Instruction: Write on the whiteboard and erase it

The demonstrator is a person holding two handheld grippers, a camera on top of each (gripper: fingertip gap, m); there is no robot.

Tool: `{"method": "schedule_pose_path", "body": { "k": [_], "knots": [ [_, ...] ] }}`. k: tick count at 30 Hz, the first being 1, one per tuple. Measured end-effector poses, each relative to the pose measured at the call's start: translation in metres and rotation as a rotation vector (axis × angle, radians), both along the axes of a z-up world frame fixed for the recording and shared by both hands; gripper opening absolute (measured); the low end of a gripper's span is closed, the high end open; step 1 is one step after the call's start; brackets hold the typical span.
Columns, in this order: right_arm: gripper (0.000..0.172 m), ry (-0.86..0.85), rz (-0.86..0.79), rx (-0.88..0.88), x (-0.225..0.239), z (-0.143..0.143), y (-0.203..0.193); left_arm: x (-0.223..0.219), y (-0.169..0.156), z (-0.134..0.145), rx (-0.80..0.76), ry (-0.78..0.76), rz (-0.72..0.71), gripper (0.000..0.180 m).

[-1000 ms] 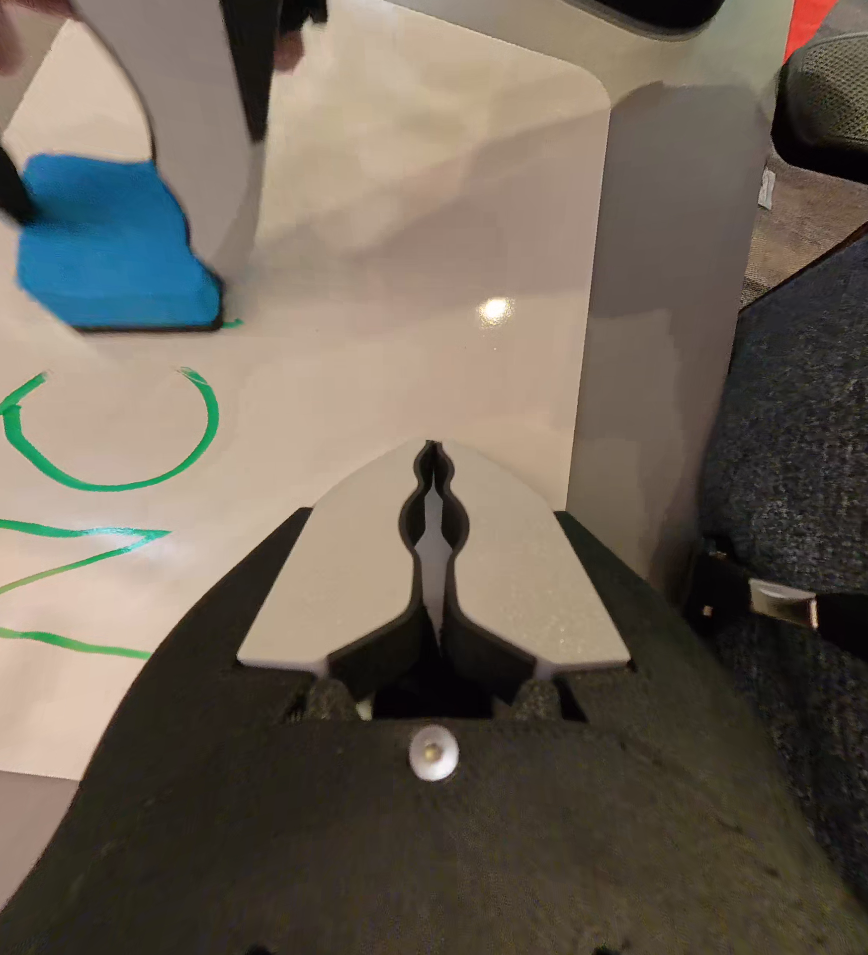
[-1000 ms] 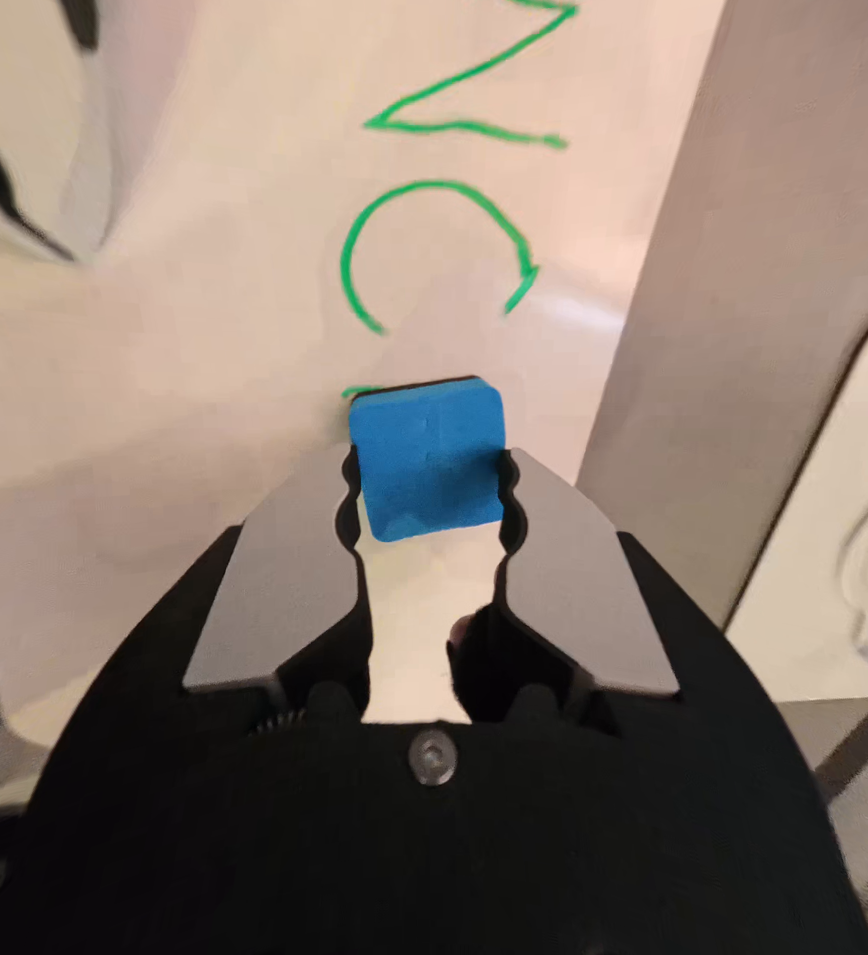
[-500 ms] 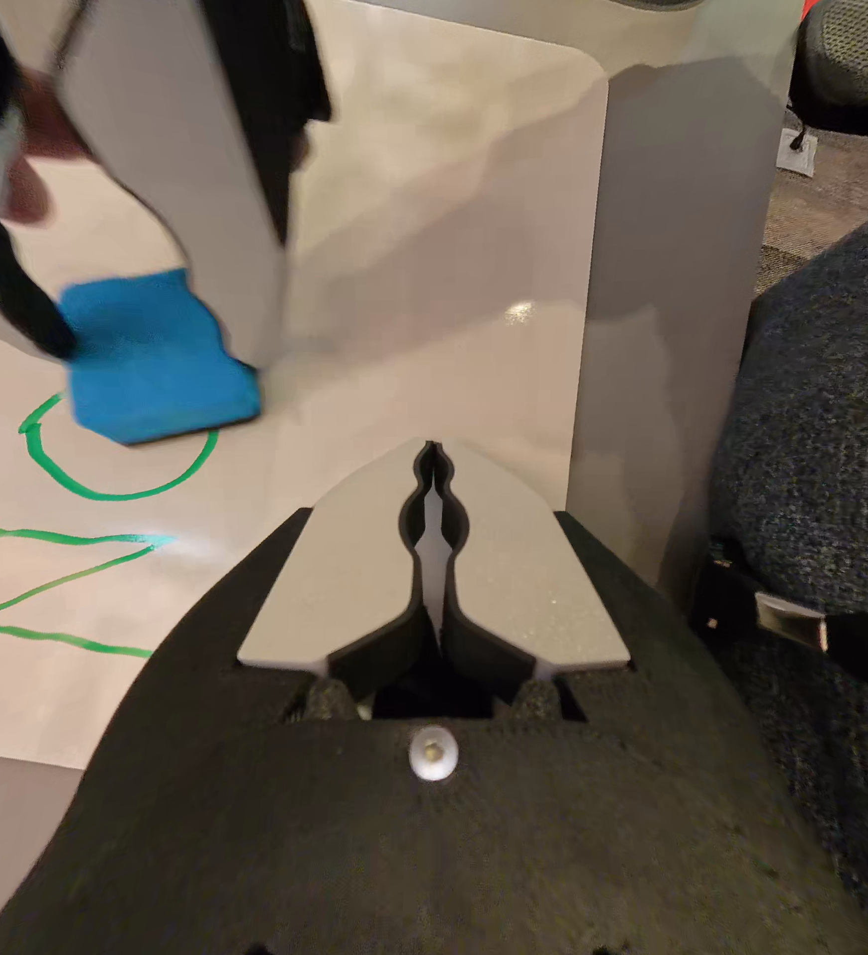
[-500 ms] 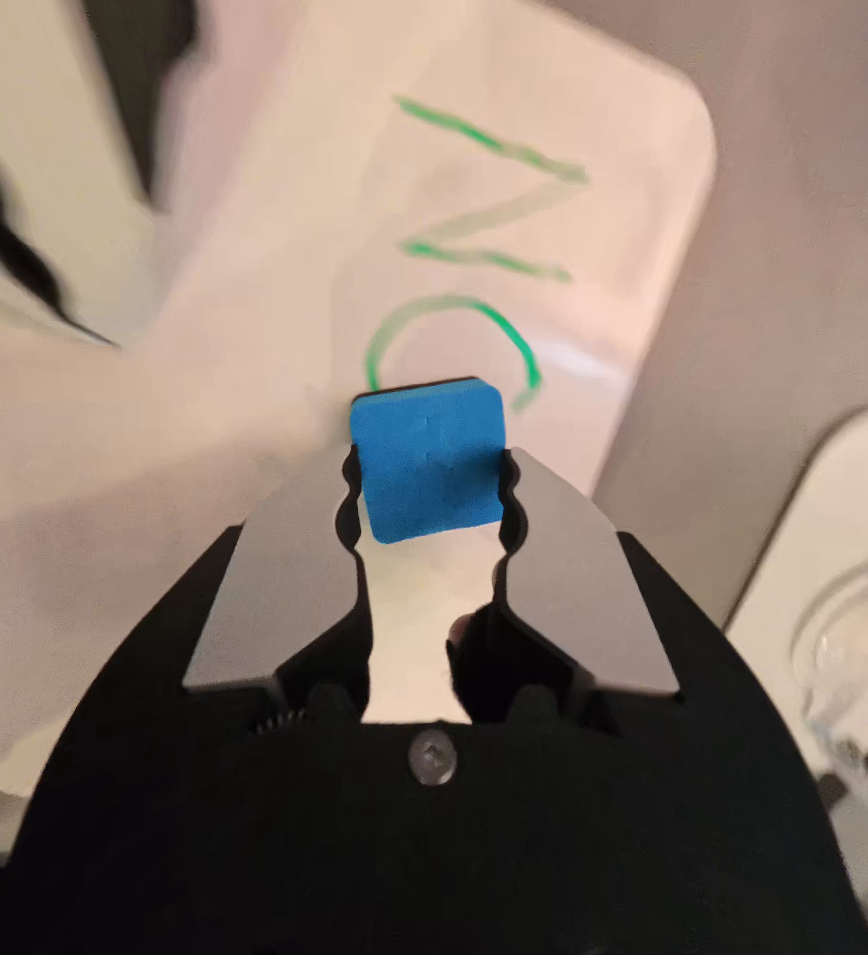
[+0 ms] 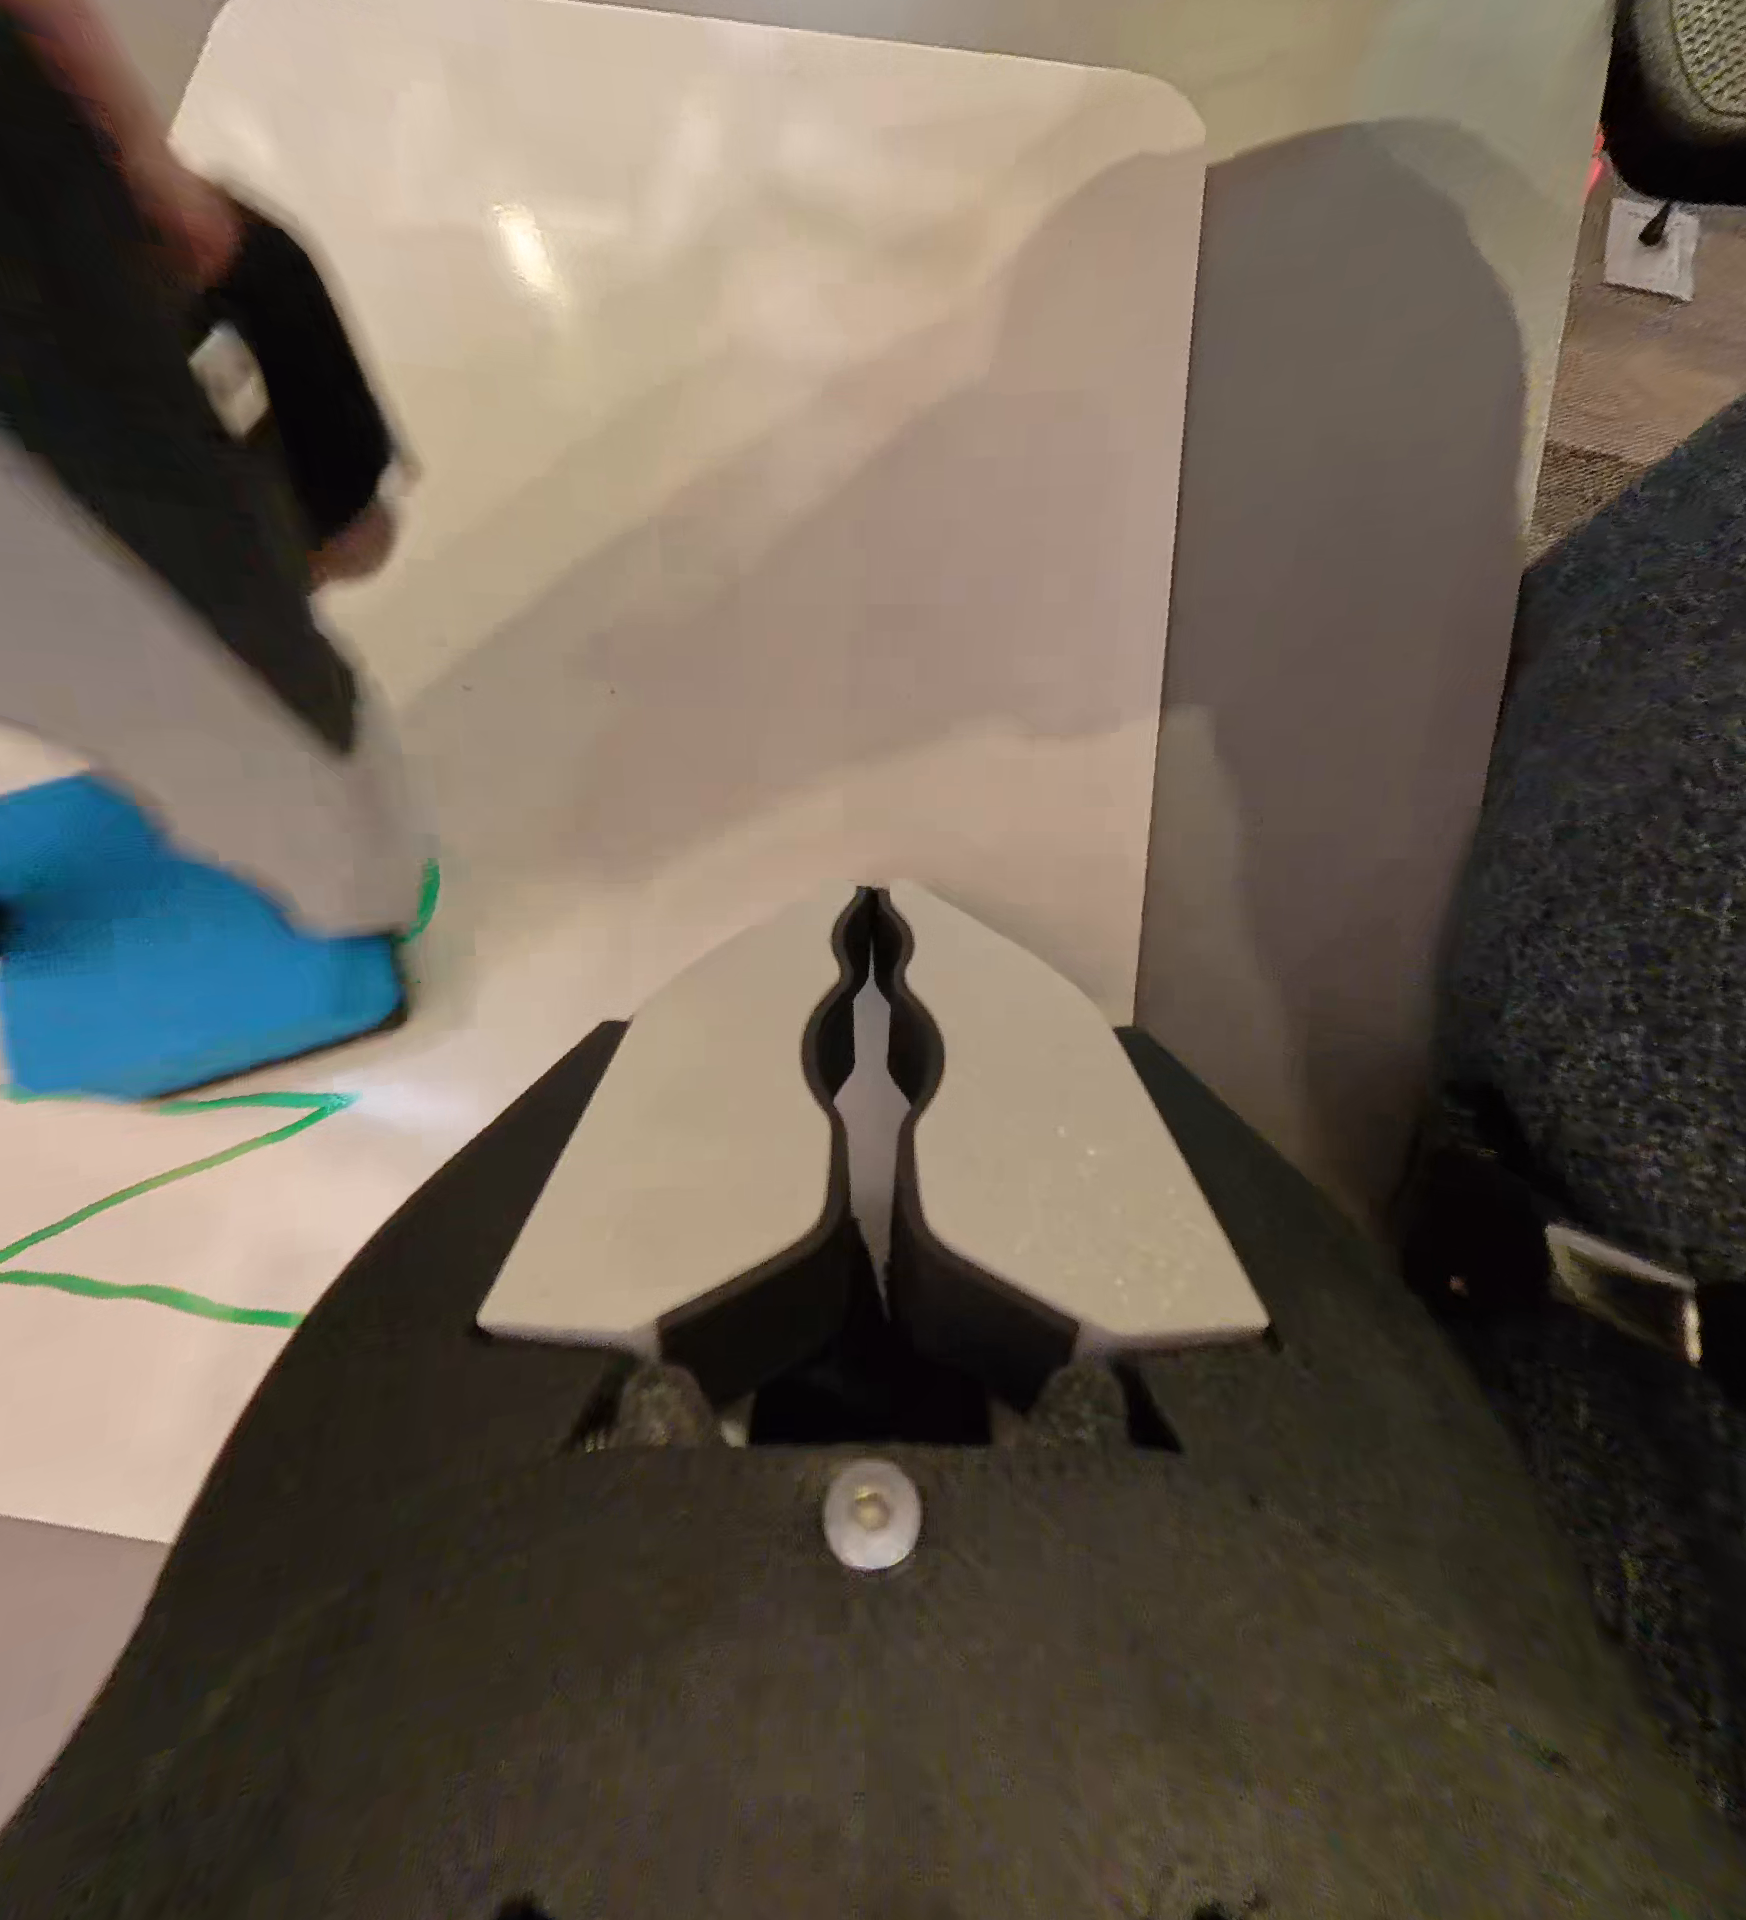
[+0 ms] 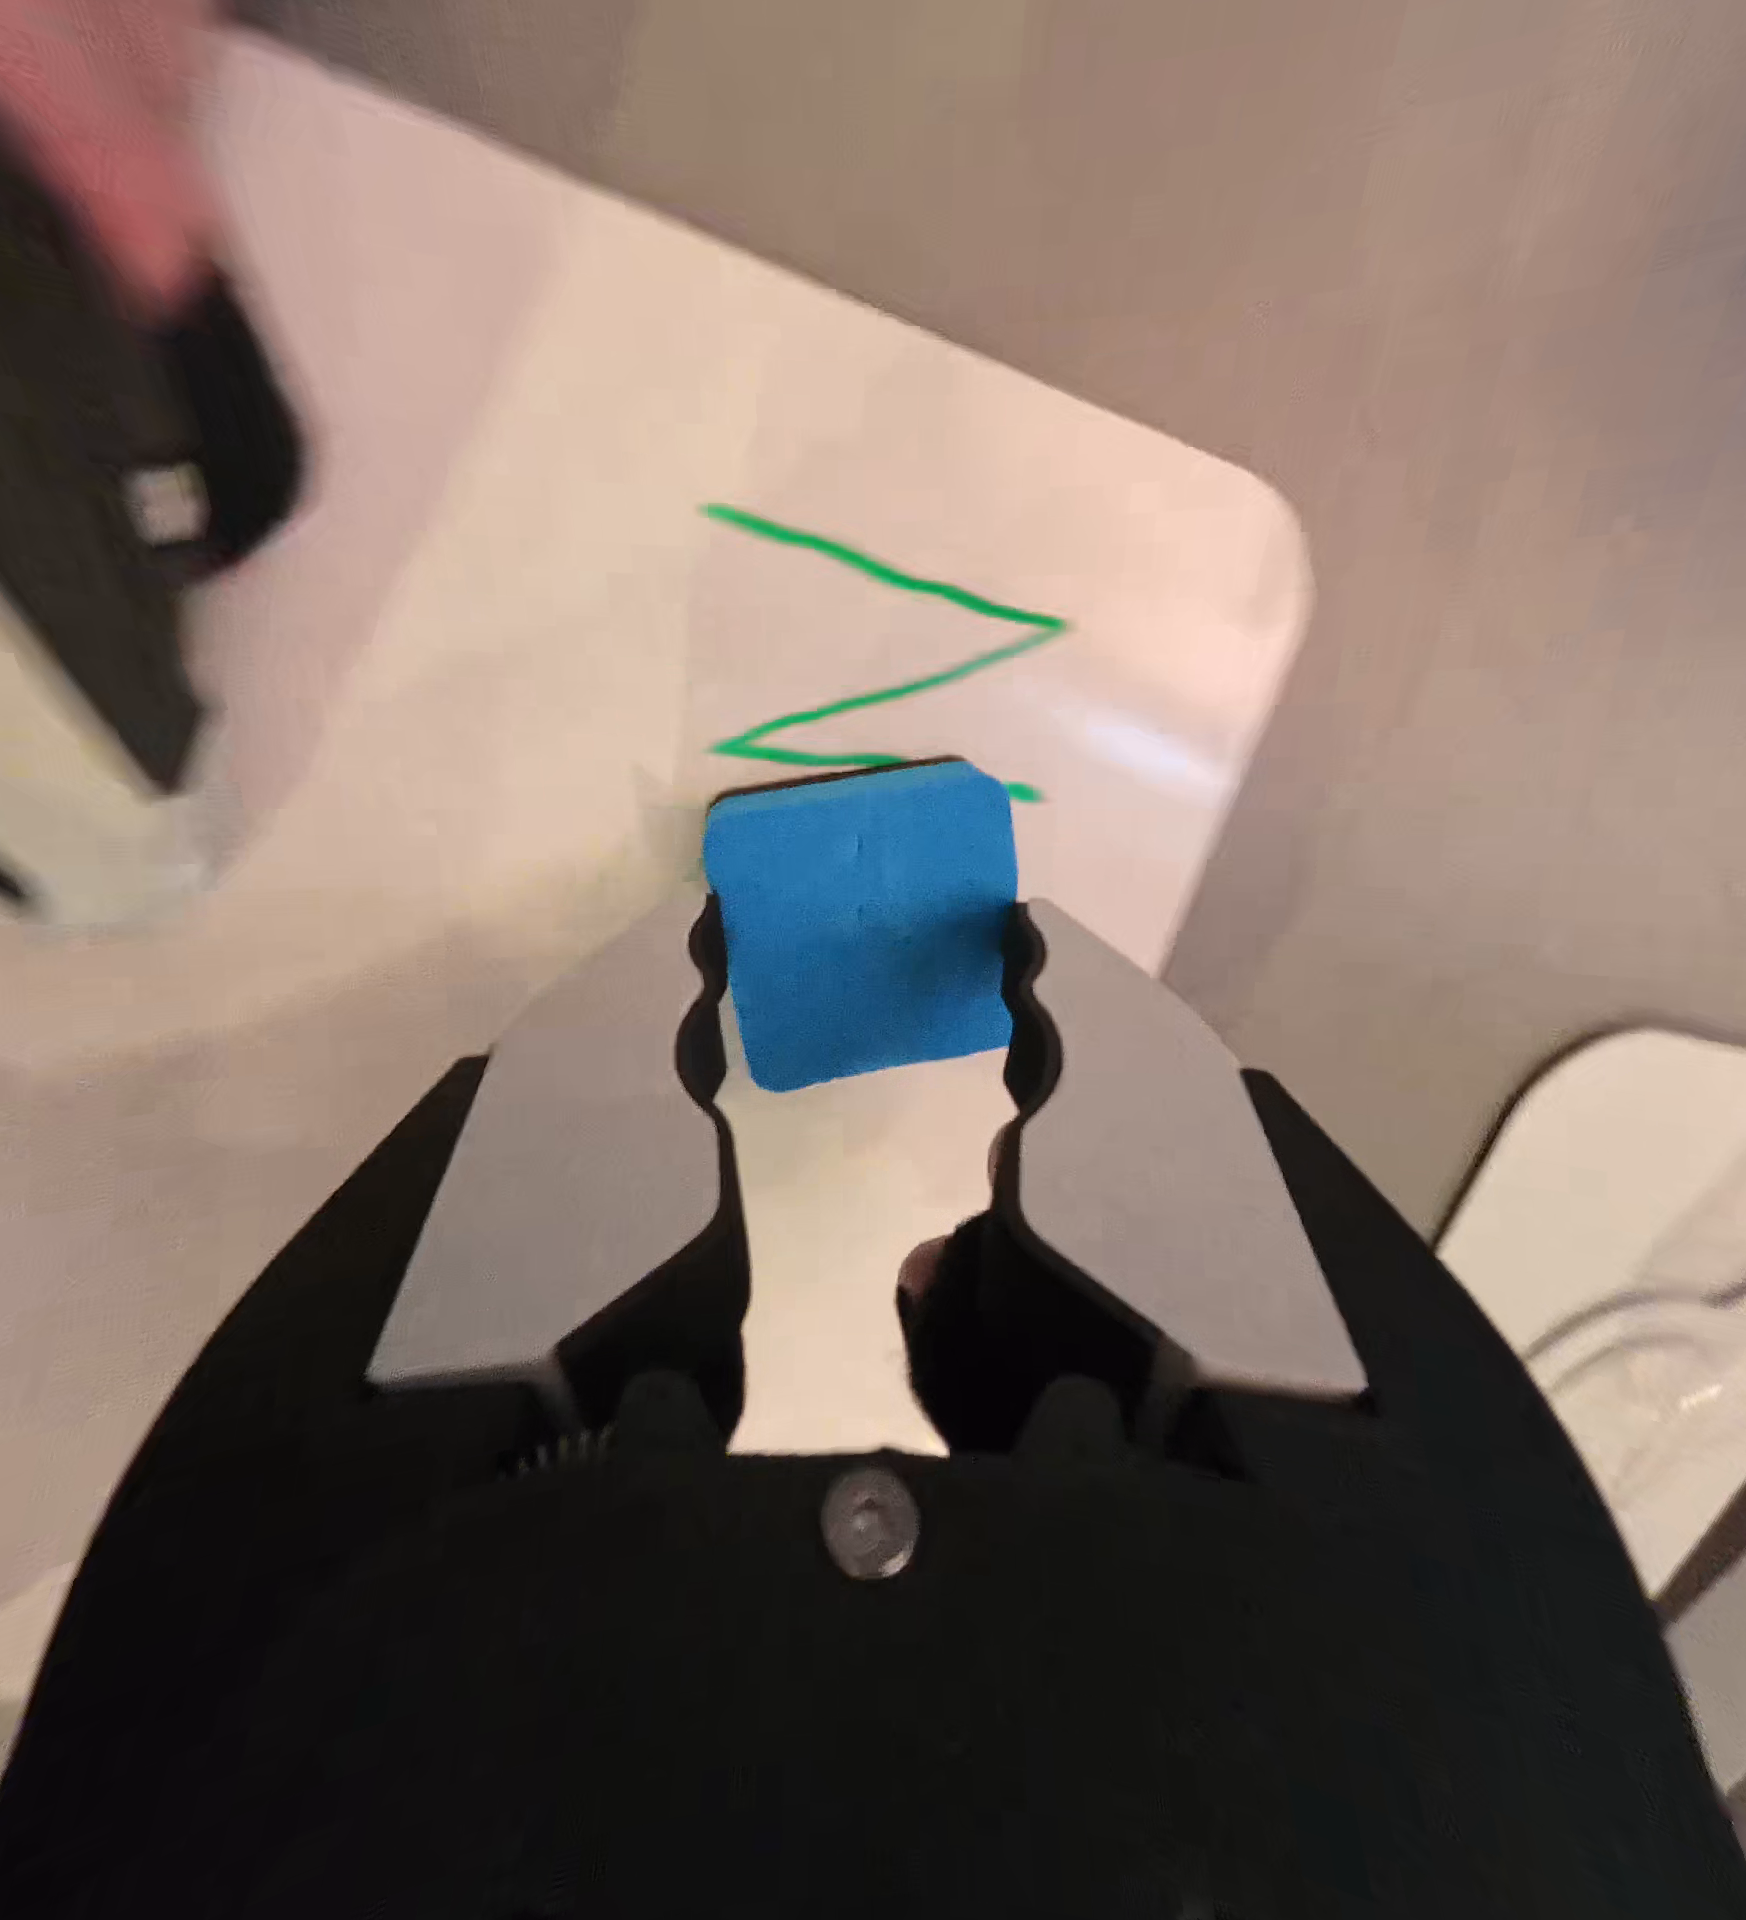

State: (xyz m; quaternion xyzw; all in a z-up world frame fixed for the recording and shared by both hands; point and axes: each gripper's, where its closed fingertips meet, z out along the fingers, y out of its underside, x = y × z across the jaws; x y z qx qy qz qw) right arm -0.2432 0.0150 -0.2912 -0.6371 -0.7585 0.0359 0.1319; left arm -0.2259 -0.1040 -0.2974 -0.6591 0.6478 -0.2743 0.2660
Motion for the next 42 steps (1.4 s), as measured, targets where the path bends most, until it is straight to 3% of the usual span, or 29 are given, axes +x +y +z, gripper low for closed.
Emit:
{"method": "schedule_pose_path", "body": {
  "k": [2,4,6,8,11,13,16,20,22,24,27,30,33,36,39,41,42],
  "knots": [
    [0.053,-0.037,0.006,-0.035,0.021,0.000,-0.006,0.000,0.000,0.000,0.018,0.001,-0.002,0.001],
    [0.053,-0.034,-0.099,-0.012,0.022,0.000,0.018,0.000,0.000,0.000,-0.005,0.000,-0.003,0.001],
    [0.053,-0.004,0.000,-0.007,-0.004,0.000,0.002,0.000,0.000,0.000,-0.012,-0.001,-0.004,0.001],
    [0.053,-0.038,0.062,-0.043,0.008,0.000,-0.024,0.000,0.000,0.000,0.005,0.000,-0.004,0.001],
    [0.053,-0.068,-0.086,-0.006,0.030,0.000,0.005,0.000,-0.001,0.000,-0.016,-0.001,-0.006,0.001],
    [0.053,-0.041,0.004,0.003,0.013,0.000,-0.014,0.000,-0.001,0.000,-0.028,-0.001,-0.007,0.001],
    [0.053,-0.059,-0.035,-0.085,0.038,0.001,-0.035,0.000,-0.001,0.000,0.006,0.000,-0.008,0.001],
    [0.053,0.006,0.026,0.003,-0.018,0.000,-0.020,0.000,-0.002,0.000,0.005,0.000,-0.015,0.001],
    [0.053,-0.014,-0.058,-0.001,0.002,0.000,0.000,0.000,-0.003,0.000,0.025,0.000,-0.021,0.001],
    [0.053,-0.039,-0.042,-0.047,0.022,0.000,-0.012,0.000,-0.003,0.000,0.031,0.000,-0.022,0.001],
    [0.053,0.023,0.080,0.012,-0.032,0.000,-0.023,0.000,-0.003,0.000,0.002,0.000,-0.023,0.001],
    [0.053,-0.041,-0.053,-0.008,-0.012,0.000,0.005,0.000,-0.004,0.000,0.026,0.000,-0.025,0.001],
    [0.053,-0.038,0.068,-0.003,-0.039,0.000,-0.011,0.000,-0.004,0.000,0.004,0.000,-0.026,0.001],
    [0.053,-0.071,-0.057,-0.002,-0.027,0.000,0.017,0.000,-0.004,0.000,0.014,0.000,-0.027,0.001],
    [0.053,-0.037,0.099,-0.114,-0.046,0.001,-0.027,0.000,-0.004,0.000,-0.003,-0.001,-0.027,0.001],
    [0.053,-0.058,0.026,0.023,-0.056,0.000,0.004,0.000,-0.004,0.000,-0.006,-0.001,-0.027,0.001],
    [0.053,-0.075,-0.043,0.003,-0.043,-0.001,0.016,0.000,-0.004,0.000,0.003,0.000,-0.027,0.001]
  ]
}}
